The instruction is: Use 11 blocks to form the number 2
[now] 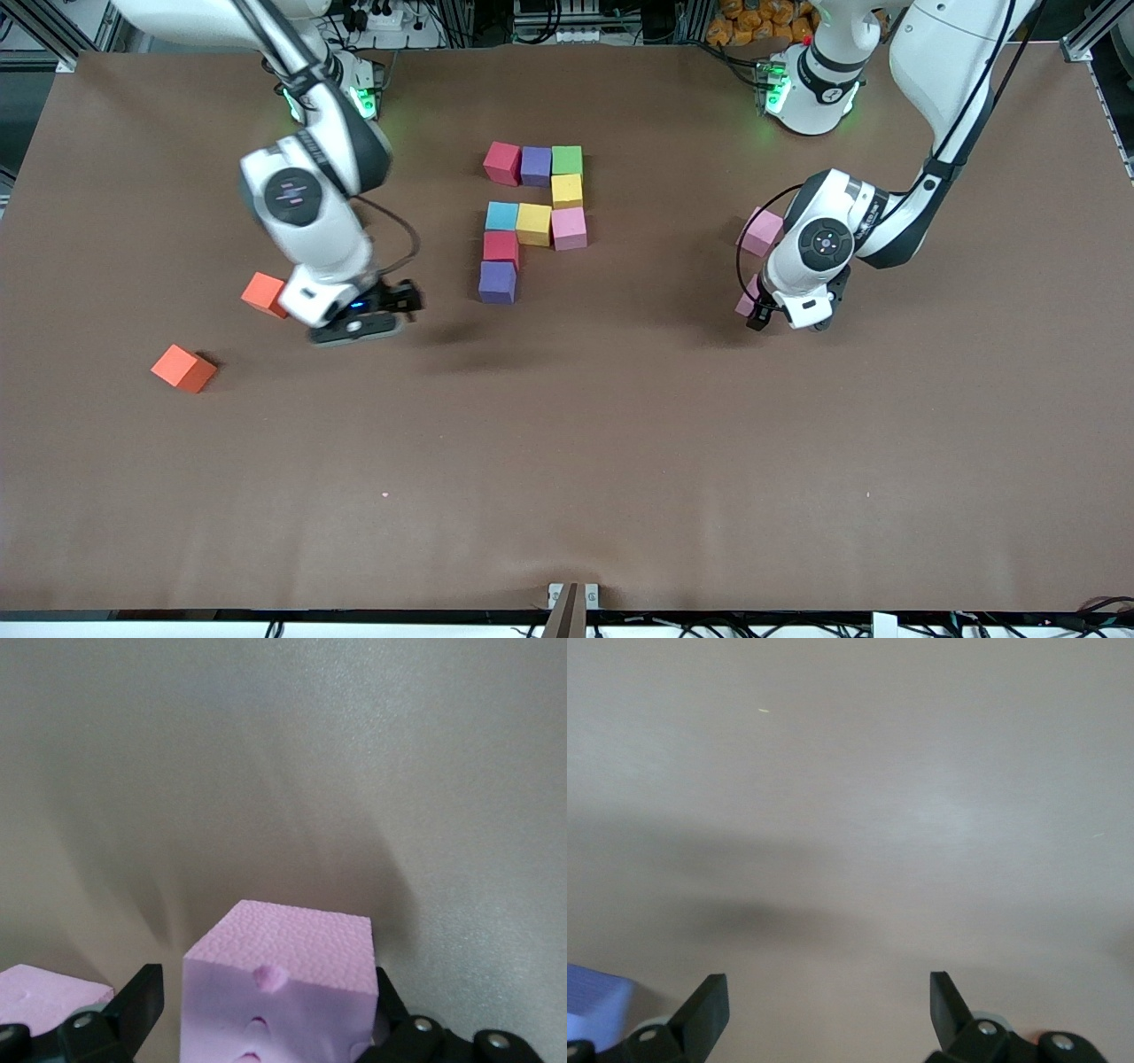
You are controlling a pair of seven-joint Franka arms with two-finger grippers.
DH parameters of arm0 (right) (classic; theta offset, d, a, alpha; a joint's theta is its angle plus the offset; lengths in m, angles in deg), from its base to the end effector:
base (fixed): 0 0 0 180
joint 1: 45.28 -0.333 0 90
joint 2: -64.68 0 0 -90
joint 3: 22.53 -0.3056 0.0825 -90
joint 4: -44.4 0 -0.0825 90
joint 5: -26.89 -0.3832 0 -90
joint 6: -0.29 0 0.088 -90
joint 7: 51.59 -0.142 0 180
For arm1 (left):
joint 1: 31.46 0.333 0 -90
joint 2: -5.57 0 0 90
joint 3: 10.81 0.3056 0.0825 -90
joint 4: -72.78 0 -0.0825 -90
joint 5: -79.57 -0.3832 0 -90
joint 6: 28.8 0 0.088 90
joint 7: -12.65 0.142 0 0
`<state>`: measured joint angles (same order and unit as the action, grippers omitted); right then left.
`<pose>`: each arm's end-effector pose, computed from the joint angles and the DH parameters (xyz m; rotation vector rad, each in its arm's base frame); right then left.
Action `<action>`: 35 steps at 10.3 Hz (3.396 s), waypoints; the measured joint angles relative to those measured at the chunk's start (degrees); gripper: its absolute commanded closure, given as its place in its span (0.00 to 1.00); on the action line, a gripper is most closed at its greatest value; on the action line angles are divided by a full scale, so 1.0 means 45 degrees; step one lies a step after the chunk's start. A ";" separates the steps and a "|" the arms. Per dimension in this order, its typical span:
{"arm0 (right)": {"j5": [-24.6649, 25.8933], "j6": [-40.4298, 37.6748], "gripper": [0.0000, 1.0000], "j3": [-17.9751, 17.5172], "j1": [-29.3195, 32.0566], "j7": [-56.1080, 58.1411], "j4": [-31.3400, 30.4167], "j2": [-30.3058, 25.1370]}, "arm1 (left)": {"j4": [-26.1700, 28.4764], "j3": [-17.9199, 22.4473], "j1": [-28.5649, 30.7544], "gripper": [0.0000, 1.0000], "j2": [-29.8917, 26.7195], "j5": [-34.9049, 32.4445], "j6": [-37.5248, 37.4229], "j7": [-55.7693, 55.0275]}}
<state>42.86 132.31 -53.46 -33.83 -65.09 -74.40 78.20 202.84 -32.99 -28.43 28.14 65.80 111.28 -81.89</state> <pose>0.5523 0.1795 0.2904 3.0362 0.4181 0.0942 0.4734 -0.1741 0.1383 -2.5300 -1.6047 0.1583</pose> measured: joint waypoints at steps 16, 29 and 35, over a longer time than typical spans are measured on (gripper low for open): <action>-0.0277 0.0752 0.00 0.0085 0.5609 1.5482 -0.2988 0.0067 | -0.7140 -0.1091 -0.5071 0.85 0.3304 0.0841 -0.1484 -0.9313; -0.0280 0.3318 0.00 -0.0047 0.6350 1.7550 -0.4785 0.0002 | -1.0941 0.1247 -0.9373 0.85 0.6217 0.0841 -0.1632 -1.1263; -0.0472 0.2555 0.00 -0.0113 0.6757 1.8157 -0.4592 -0.0011 | -1.1248 0.1391 -0.9767 0.84 0.6540 0.0841 -0.1632 -1.1297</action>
<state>40.73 143.81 -53.97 -3.43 16.61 -95.07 78.15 152.22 -26.73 -72.38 57.57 69.58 103.94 -132.73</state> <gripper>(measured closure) 0.000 0.392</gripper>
